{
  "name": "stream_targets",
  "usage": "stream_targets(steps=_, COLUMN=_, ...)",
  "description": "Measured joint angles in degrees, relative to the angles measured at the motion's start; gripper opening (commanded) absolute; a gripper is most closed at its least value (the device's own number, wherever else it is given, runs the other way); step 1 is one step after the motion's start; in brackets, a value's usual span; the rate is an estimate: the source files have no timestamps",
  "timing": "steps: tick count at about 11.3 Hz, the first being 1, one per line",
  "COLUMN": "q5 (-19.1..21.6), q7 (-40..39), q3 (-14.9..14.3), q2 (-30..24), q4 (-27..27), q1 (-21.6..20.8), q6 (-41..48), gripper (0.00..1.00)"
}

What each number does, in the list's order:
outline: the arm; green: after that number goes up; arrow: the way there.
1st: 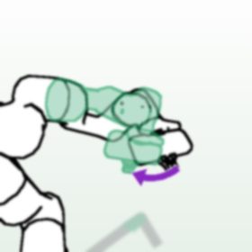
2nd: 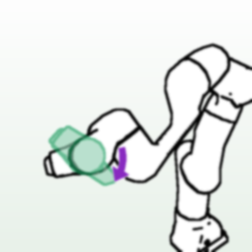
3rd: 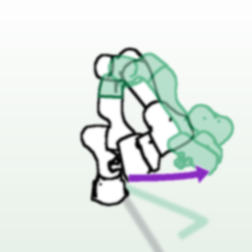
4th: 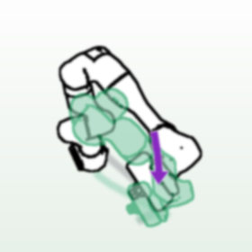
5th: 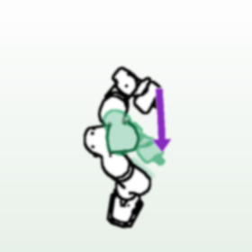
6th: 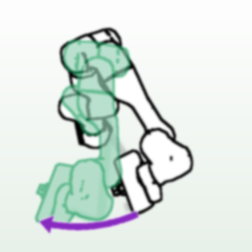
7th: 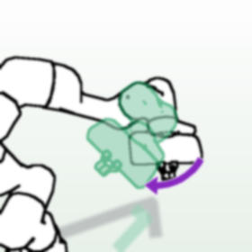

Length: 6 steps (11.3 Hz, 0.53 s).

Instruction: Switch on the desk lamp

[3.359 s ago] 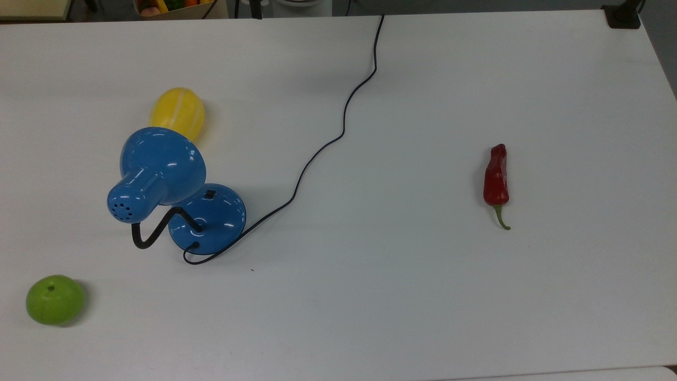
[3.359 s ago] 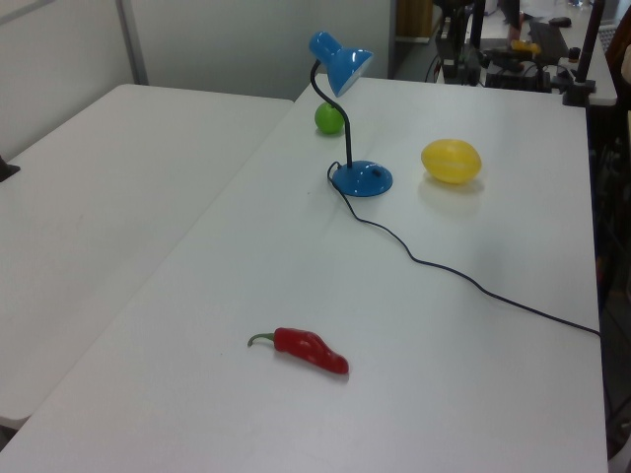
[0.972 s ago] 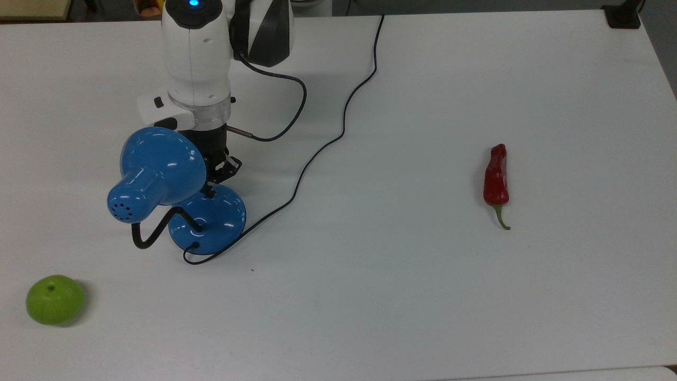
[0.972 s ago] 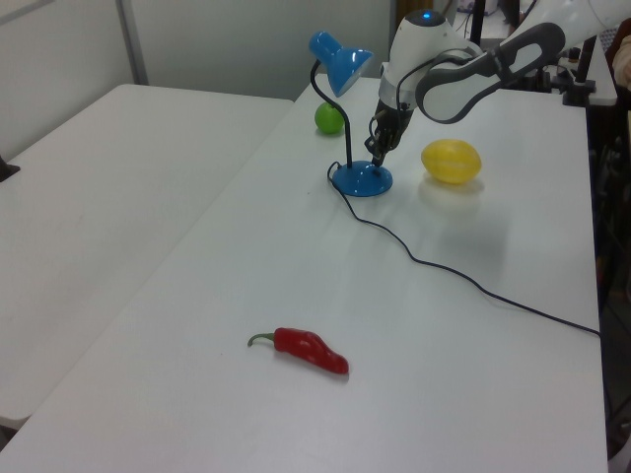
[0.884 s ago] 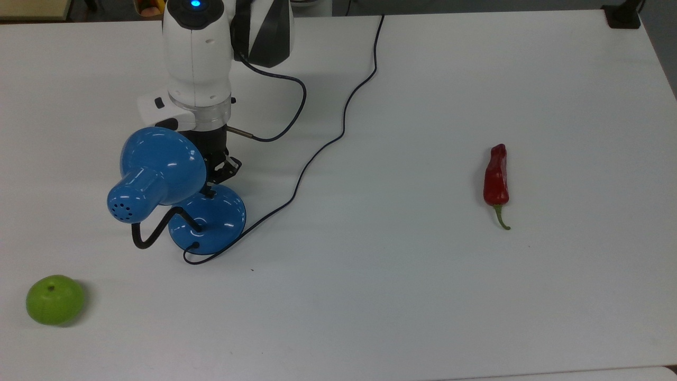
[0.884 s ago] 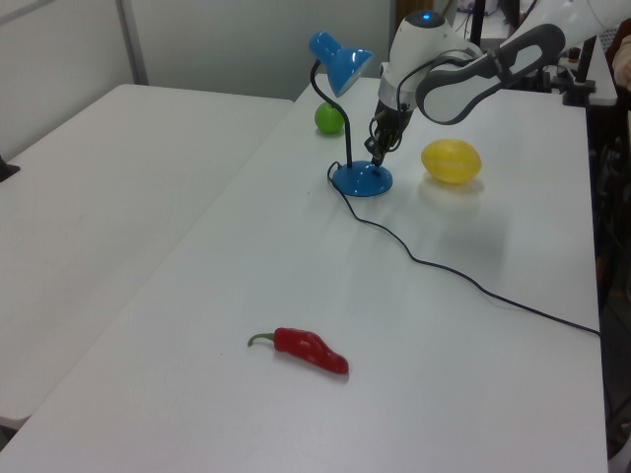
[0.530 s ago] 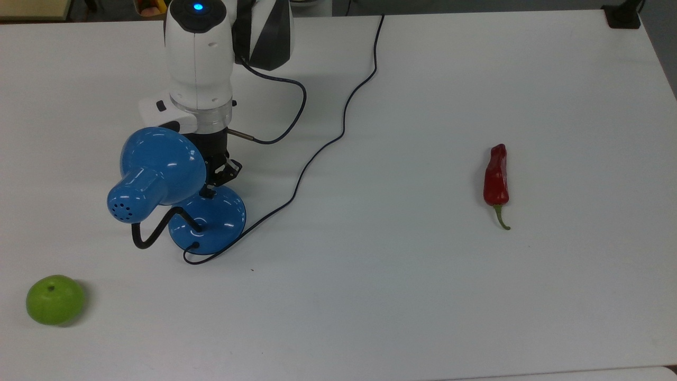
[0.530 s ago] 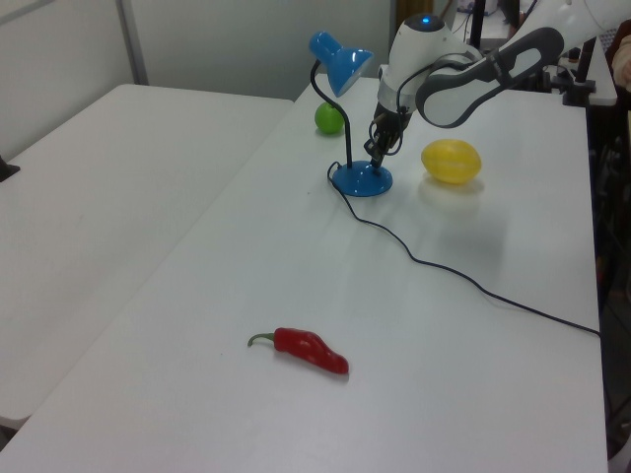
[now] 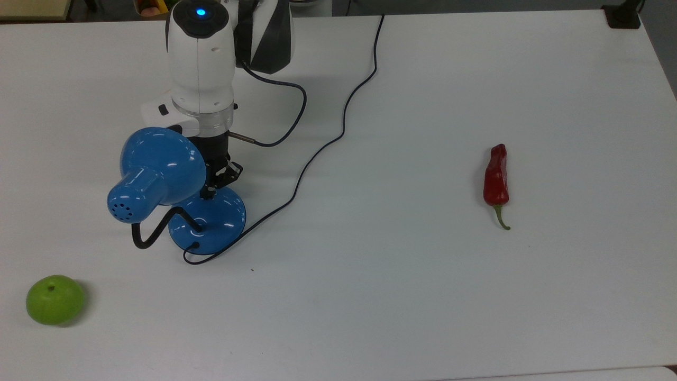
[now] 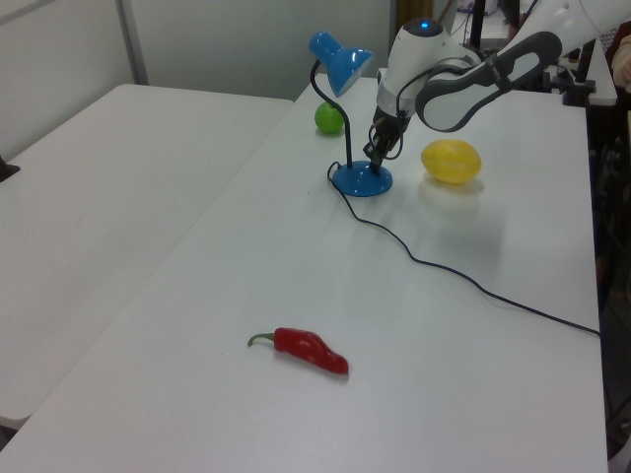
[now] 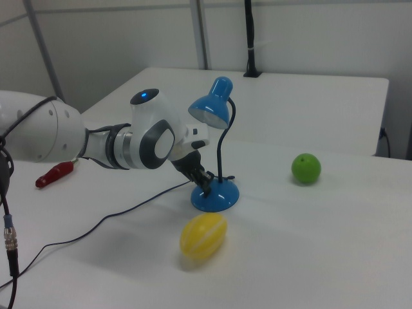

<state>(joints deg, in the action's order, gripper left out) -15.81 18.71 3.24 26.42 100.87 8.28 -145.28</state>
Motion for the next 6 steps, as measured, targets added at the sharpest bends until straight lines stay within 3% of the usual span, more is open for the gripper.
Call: stream_targets(steps=6, q5=-0.7, q7=0.0, q3=0.0, q2=0.6, q4=0.0, q1=0.0, q6=-1.6, gripper=0.0)
